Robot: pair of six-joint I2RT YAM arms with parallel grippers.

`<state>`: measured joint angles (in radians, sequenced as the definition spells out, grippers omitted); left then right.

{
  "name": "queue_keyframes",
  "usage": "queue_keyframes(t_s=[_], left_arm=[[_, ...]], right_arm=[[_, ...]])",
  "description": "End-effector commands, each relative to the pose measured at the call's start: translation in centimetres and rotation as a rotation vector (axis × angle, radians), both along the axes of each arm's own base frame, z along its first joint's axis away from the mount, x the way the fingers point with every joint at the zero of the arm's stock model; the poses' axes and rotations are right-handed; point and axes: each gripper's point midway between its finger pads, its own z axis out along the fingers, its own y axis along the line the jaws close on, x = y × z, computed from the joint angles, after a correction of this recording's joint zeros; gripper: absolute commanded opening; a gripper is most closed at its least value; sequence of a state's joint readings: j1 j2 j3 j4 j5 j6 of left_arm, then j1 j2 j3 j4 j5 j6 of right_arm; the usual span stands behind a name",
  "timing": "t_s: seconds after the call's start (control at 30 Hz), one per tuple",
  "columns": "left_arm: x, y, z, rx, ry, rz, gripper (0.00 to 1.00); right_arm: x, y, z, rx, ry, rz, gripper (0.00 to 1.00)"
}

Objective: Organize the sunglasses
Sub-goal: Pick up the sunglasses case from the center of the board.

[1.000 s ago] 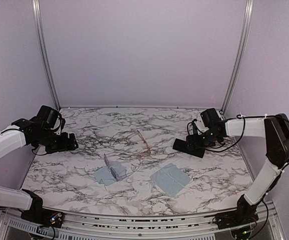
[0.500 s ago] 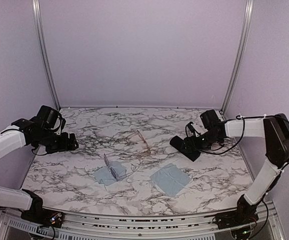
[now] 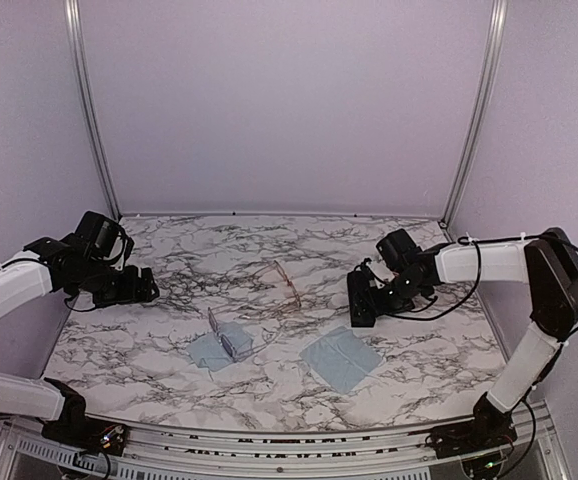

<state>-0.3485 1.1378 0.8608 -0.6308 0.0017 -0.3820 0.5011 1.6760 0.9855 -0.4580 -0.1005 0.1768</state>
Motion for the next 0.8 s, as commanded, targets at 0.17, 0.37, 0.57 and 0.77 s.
queue_keyframes(t_s=[0.17,0.37,0.57,0.77], left_arm=[[0.0,0.0,0.2,0.01,-0.014,-0.001,0.95],[0.0,0.0,0.1,0.012,-0.011,0.0,0.95],[0.0,0.0,0.1,0.015,-0.015,0.001,0.95],[0.0,0.0,-0.2,0.019,-0.001,-0.003,0.95]], right_arm=[[2.4,1.6,1.9,0.035,-0.065,-0.179,0.96],[3.2,1.6,1.0,-0.008,-0.079,-0.278,0.95],[3.7,1.3,0.3,-0.063,-0.116,-0.329,0.82],[3.6,1.7,-0.6,-0.098,-0.126,-0.319,0.65]])
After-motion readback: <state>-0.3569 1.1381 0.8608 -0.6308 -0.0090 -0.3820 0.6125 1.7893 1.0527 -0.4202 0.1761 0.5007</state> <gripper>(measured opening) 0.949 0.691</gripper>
